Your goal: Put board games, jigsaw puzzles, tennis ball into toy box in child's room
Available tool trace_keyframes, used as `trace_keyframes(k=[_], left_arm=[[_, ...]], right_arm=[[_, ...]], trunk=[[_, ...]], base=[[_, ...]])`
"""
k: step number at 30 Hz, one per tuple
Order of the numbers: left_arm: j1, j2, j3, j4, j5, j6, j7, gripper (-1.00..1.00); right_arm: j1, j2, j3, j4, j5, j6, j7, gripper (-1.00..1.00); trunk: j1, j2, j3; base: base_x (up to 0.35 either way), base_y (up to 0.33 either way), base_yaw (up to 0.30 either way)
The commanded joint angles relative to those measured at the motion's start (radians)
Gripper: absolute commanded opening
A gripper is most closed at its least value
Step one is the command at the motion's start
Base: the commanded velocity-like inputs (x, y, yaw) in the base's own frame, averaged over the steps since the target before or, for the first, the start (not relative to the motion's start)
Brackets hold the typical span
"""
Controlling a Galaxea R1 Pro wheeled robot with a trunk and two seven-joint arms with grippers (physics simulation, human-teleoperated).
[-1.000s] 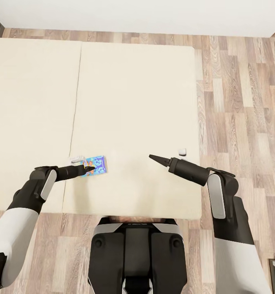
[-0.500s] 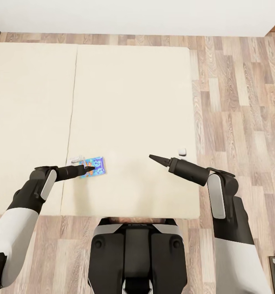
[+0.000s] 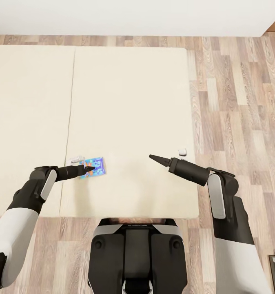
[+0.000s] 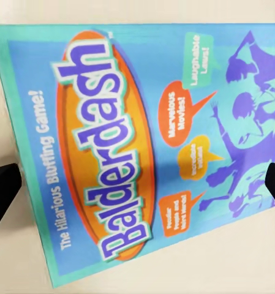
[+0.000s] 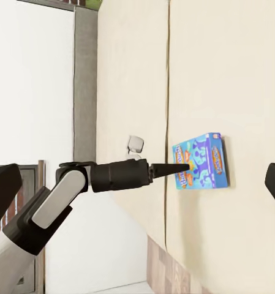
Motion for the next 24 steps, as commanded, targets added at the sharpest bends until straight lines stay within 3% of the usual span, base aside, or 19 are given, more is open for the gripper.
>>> trace_keyframes(k=[1, 24], left_arm=[[0.0, 0.0, 0.002, 0.0, 0.002, 0.006, -0.003, 1.0], [0.0, 0.0, 0.002, 0.0, 0.001, 0.006, -0.003, 1.0]], right_arm=[[-0.001, 0.001, -0.002, 0.0, 0.005, 0.004, 0.007, 1.0], [-0.001, 0.002, -0.002, 0.0, 0.009, 0.004, 0.007, 1.0]], trunk=[[0.001, -0.002, -0.001], [0.001, -0.002, 0.0]], base=[[0.0, 0.0, -0.034], [0.0, 0.0, -0.003]])
